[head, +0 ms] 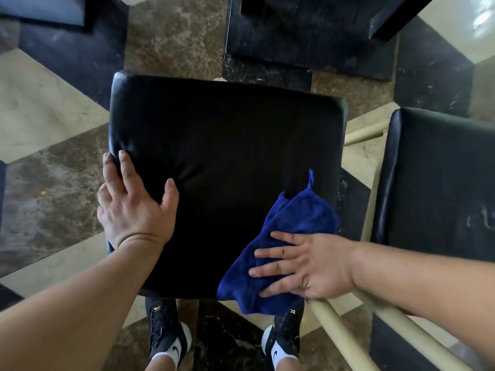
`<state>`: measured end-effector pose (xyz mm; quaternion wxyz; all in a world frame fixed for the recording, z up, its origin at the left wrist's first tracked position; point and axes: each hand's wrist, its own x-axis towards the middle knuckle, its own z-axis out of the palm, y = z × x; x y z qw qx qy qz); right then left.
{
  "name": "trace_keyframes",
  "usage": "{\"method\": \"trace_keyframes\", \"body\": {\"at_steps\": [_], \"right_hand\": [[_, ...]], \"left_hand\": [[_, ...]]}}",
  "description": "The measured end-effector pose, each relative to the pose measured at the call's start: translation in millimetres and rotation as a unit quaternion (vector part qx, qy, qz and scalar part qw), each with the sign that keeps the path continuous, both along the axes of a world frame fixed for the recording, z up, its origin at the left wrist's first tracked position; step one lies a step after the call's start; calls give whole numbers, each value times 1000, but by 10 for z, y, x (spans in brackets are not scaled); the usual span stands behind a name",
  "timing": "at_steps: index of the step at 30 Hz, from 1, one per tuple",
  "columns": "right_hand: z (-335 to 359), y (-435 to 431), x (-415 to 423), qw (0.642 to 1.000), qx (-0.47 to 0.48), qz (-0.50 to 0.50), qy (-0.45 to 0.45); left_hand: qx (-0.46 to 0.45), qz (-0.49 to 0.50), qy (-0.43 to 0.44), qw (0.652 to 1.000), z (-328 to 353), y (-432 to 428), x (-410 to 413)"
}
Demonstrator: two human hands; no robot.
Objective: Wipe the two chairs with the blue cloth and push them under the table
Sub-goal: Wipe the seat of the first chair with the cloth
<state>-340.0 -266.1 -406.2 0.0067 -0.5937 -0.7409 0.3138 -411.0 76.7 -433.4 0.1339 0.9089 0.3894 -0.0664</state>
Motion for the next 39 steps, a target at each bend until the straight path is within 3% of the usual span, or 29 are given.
{"method": "trace_keyframes", "body": {"at_steps": [2, 6, 10, 13, 16, 21, 24, 26, 27, 30, 31, 36, 39], "right_hand": [[-15, 62, 203, 999, 15, -33, -9], [-11, 225, 726, 972, 26, -203, -111], [0, 593, 1175, 918, 3, -362, -160], [-83, 963, 1228, 856, -15, -486, -174], [-151, 1405, 1123, 814, -13, -553, -180], [-183, 2143, 904, 828, 0, -538, -160], [-155, 2544, 785, 841, -11, -519, -155], [-120, 2820, 693, 850, -18, -508, -139], [-101, 2946, 637, 856, -21, -501, -128], [-46, 3198, 404, 873, -26, -477, -97], [-29, 3230, 304, 877, -30, -472, -88], [21, 3048, -361, 900, -25, -426, -87], [51, 2752, -647, 929, -21, -363, -69]], "left_hand": [[-1, -1, 0, 1000, 3, -2, -1], [-3, -1, 3, 1000, 13, -5, -1], [-1, -5, 5, 1000, 19, -10, 3], [-4, -1, 17, 1000, 30, -17, 19], [-16, 2, 39, 999, 82, -17, 49], [-73, -14, 62, 995, 156, 108, 45], [-162, 16, 3, 987, 257, 230, 49], [-245, 94, -50, 964, 362, 353, 151], [-310, 168, -81, 932, 433, 445, 240], [-552, 384, -164, 722, 728, 680, 456], [-577, 404, -176, 688, 772, 729, 484], [-534, 454, -178, 691, 767, 736, 496], [-511, 416, -156, 736, 712, 686, 473]]}}
